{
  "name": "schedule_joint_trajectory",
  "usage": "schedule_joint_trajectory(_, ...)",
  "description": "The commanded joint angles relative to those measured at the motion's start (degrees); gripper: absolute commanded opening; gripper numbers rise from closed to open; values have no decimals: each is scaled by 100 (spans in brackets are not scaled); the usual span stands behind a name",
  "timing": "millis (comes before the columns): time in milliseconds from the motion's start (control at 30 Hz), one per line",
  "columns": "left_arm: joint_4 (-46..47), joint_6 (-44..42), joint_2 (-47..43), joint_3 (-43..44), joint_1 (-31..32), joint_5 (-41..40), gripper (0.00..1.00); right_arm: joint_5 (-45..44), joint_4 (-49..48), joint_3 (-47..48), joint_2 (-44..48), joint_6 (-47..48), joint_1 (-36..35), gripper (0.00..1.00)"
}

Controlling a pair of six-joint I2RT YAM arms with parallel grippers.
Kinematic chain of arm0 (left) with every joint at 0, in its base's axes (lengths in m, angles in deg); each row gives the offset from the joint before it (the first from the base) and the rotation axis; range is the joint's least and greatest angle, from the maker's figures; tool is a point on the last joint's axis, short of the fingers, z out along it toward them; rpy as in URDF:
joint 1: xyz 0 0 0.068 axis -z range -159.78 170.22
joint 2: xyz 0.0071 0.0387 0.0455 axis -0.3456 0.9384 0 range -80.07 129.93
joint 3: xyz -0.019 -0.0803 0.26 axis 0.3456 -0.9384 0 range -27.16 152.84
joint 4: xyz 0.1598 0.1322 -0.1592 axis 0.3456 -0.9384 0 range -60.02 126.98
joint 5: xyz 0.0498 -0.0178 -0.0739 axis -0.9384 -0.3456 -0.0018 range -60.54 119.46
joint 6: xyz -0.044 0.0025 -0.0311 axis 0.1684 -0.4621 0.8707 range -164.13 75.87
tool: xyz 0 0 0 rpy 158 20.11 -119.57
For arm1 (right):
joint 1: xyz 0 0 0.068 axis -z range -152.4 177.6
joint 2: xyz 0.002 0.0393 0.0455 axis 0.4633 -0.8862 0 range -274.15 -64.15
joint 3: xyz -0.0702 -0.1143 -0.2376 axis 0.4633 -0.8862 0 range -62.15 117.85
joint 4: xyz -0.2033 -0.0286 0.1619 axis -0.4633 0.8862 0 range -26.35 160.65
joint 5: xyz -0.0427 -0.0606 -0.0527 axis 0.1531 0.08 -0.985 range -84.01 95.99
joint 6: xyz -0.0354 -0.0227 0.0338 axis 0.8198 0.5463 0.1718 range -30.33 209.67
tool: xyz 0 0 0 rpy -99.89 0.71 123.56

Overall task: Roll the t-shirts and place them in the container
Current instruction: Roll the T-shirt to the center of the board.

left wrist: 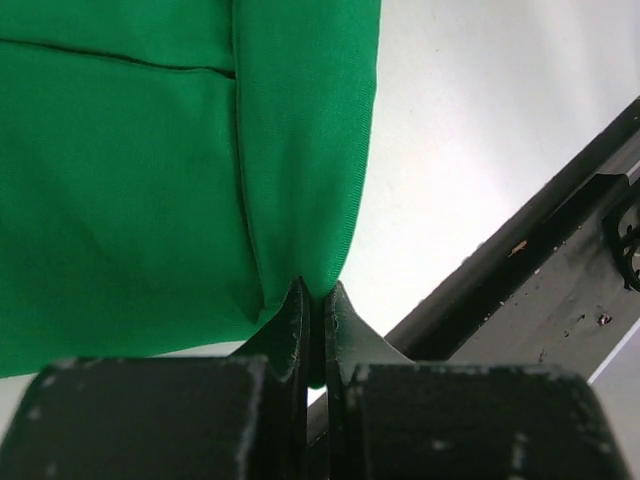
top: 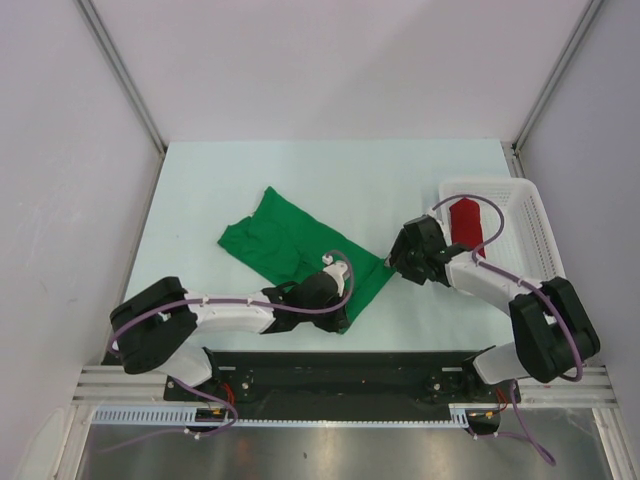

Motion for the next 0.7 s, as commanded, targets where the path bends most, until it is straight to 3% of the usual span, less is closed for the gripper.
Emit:
schedule_joint_trajectory(0,251,136,-233,-87,-46,314,0,-149,-471,-62,-385,-525,-48,66)
schedule_joint_trajectory(200,322,118,-233,-140,-72,358,0,-245,-665,-62,-659,-841,-57,66)
schedule_joint_trajectory(300,339,101,-215,-157,-81,419,0,-289,-701,-62,-720,-973,-74,61)
schedule_joint_trajectory(400,409,65,-250,-193,-81,464,0,-368,-587,-62,-686,-1008,-101,45)
schedule_joint_trajectory(433,436,48,-259,-227,-81,472,0,-429,-525,-62,-677,-1008,-92,26)
schedule_joint_trajectory(533,489,39,-286,-289,-89,499,0,-587,-174,-62,-580,-1035,-57,0)
schedule_joint_trajectory(667,550,48,-312,-360,-98,543,0,-570,301,-53,-615,-1026,119,0)
